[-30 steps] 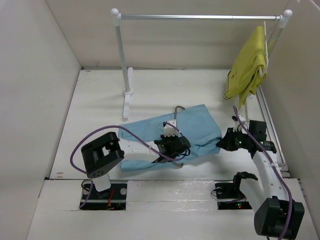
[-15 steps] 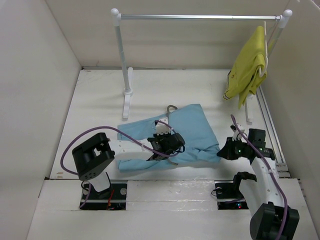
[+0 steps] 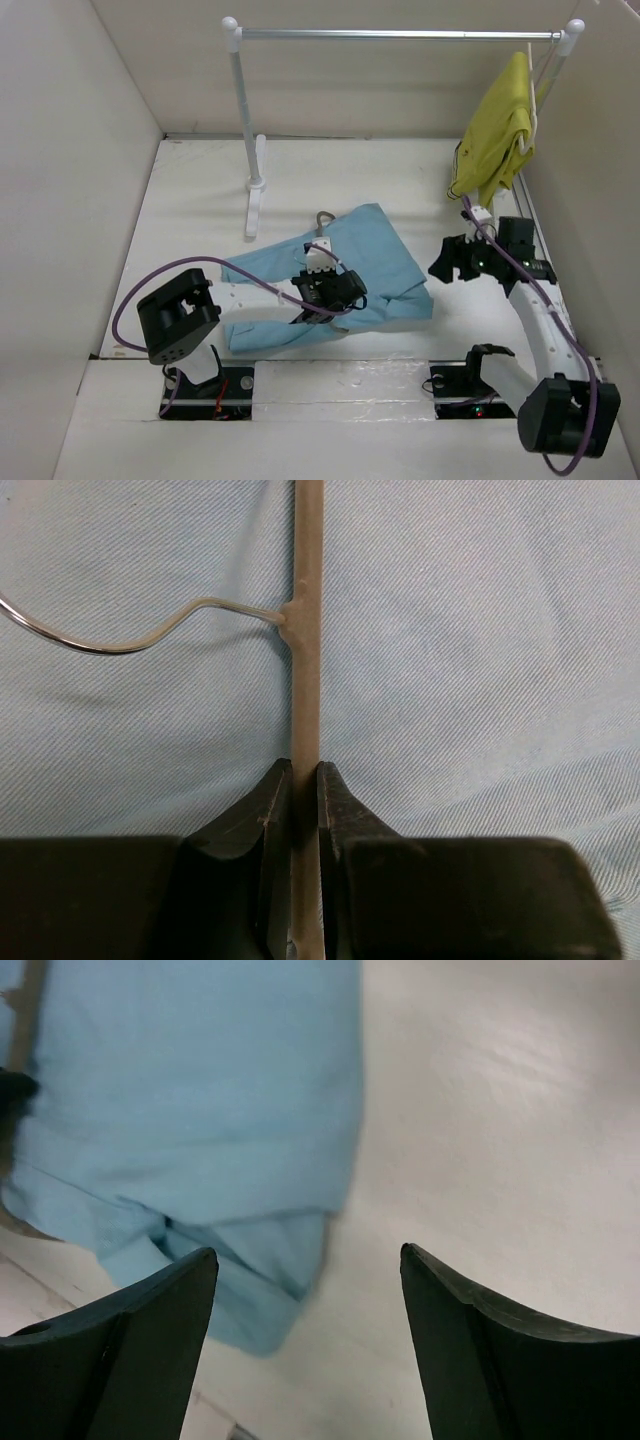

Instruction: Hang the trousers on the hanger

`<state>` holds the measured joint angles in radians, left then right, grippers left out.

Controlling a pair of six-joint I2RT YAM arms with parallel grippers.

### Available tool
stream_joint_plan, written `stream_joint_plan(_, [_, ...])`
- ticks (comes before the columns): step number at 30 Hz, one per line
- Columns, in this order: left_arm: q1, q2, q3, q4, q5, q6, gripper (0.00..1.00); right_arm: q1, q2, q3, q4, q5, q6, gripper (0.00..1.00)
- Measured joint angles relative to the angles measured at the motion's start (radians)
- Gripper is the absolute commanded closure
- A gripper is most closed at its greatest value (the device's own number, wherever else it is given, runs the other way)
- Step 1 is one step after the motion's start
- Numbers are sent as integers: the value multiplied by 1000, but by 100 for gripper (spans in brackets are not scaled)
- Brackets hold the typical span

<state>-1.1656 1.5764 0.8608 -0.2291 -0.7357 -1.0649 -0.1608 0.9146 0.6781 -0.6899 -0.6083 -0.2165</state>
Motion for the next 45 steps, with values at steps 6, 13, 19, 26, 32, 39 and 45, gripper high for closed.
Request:
stream_joint_plan(6, [-12, 0, 3, -4, -4, 2, 100, 283, 295, 51, 299, 38, 100, 19])
stream_joint_plan(13, [-28, 0, 6, -9, -6, 6, 100, 359, 516, 24, 521, 117, 189, 33])
stream_joint_plan(19, [-31, -8, 0, -14, -6, 5, 100, 359, 519, -65, 682, 136, 260, 95])
stream_joint_plan(26, [-33, -17, -4, -19, -3, 5, 100, 332, 462, -103, 713, 132, 272, 32])
stream_joint_plan(32, [-33, -17, -4, -17, 2, 6, 100, 309, 510, -14, 675, 132, 231, 27])
stream_joint_plan(39, [-33, -17, -10, -11, 2, 5, 100, 335, 698, 17, 824, 67, 269, 82])
stream_joint_plan(45, [-34, -17, -18, -12, 4, 5, 100, 332, 639, -68, 885, 66, 330, 100])
